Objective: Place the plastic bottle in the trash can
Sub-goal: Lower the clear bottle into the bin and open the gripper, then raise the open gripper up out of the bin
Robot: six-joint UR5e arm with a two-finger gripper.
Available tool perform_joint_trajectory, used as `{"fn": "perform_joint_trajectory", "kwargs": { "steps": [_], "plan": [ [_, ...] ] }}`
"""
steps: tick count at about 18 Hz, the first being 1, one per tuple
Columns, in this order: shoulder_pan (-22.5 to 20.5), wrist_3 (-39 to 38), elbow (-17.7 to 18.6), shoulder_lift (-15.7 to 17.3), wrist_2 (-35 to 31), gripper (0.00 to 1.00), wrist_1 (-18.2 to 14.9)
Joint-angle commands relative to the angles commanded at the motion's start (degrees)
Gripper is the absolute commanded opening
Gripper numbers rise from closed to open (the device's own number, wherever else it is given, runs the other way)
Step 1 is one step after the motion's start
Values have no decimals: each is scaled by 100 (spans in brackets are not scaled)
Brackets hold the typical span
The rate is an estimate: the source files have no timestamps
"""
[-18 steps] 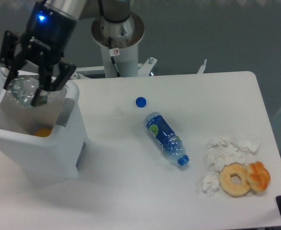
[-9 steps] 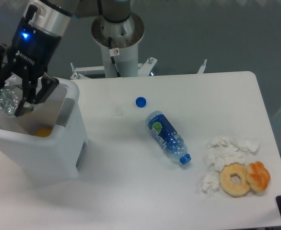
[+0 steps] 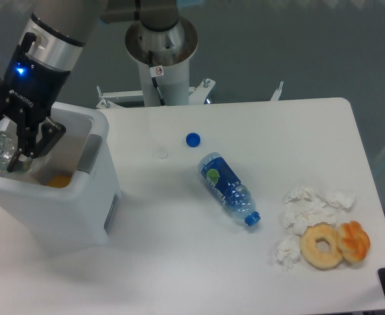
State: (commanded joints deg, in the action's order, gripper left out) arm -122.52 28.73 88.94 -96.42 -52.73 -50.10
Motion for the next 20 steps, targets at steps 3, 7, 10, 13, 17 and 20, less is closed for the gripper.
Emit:
{"fn": "perform_joint_trajectory", "kwargs": {
  "steps": [3, 7, 10, 13, 17, 20],
  "plan": [
    [0, 36, 18, 35, 0, 100, -9],
    [-61, 71, 18, 35, -35, 100, -9],
    [-429, 421, -35, 26, -88, 100, -17],
    [-720, 563, -26, 26, -149, 100, -35],
    [-984, 1141, 18, 18, -780, 100, -53],
    [-1046, 1793, 53, 9, -1474, 100, -70]
  ]
}}
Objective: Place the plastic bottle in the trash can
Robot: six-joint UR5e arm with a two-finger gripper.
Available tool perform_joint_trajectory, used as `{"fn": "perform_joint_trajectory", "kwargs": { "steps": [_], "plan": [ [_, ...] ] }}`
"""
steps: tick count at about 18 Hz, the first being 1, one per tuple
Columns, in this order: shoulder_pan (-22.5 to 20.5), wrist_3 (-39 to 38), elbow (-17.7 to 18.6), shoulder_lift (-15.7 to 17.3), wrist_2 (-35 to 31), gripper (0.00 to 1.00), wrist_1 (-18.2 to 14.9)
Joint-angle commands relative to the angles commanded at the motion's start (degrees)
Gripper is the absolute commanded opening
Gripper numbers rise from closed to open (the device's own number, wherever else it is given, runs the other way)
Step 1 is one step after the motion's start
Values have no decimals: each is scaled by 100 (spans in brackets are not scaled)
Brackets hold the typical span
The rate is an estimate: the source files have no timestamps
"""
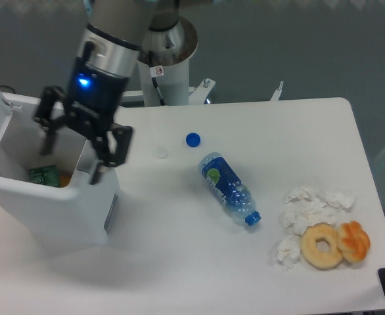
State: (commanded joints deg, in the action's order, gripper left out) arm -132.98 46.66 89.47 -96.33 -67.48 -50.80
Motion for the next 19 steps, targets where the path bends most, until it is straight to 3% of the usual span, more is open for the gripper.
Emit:
{"fn": "perform_joint_trajectory", "kwargs": {
  "steps": [7, 19],
  "plan": [
    [-245, 1116, 185, -53, -793, 100, 9],
    [-554, 1320, 281, -114, -784, 100, 35]
  ]
}}
